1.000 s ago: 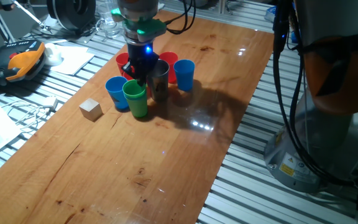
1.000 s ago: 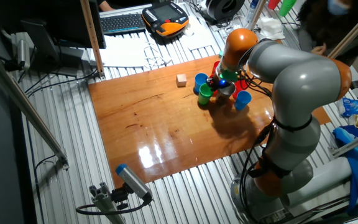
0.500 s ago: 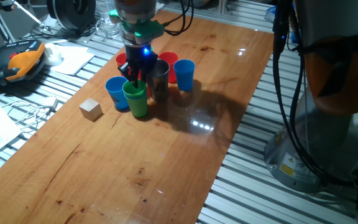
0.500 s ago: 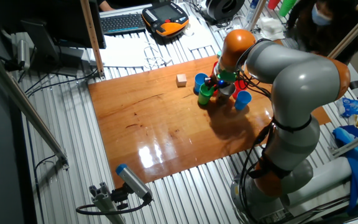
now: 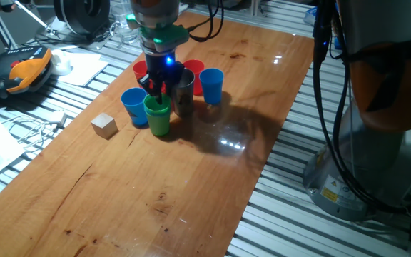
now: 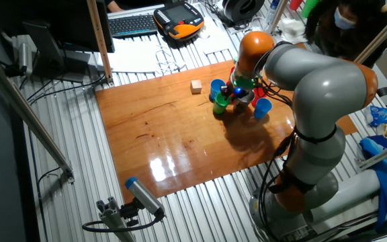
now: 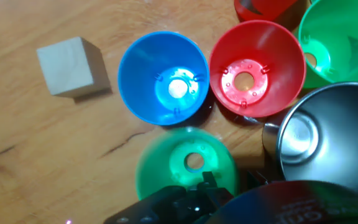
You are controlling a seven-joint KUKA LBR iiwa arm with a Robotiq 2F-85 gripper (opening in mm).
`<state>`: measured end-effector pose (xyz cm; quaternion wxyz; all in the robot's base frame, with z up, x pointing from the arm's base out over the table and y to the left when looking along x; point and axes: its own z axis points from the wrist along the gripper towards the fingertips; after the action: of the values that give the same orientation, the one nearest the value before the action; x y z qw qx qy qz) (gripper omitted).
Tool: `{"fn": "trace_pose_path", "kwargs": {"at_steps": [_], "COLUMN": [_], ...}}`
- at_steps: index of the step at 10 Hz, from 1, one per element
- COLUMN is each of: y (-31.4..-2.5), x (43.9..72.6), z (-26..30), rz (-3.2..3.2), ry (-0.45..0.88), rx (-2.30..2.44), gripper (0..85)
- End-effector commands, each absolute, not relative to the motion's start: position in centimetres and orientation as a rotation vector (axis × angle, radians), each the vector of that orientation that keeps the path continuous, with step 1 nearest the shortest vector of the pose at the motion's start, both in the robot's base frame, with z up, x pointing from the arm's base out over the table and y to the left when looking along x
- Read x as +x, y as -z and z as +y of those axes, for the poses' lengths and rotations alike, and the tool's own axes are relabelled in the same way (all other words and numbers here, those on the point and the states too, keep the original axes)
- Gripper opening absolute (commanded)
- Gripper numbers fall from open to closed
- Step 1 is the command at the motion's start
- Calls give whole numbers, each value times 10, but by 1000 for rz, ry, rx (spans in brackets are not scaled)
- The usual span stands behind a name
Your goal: Stack the cups
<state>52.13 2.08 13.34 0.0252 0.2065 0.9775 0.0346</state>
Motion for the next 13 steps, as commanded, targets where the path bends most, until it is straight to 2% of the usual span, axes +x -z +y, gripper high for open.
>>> {"fn": "trace_pose_path", "kwargs": {"at_steps": [1, 6, 13], "y": [-135, -136, -109], "x": [522, 510, 506], "z": [21, 23, 24], "rz": [3020, 3020, 2970], "ry": [-119, -54, -55], "rx": [646, 654, 650], "gripper": [340, 340, 340]}}
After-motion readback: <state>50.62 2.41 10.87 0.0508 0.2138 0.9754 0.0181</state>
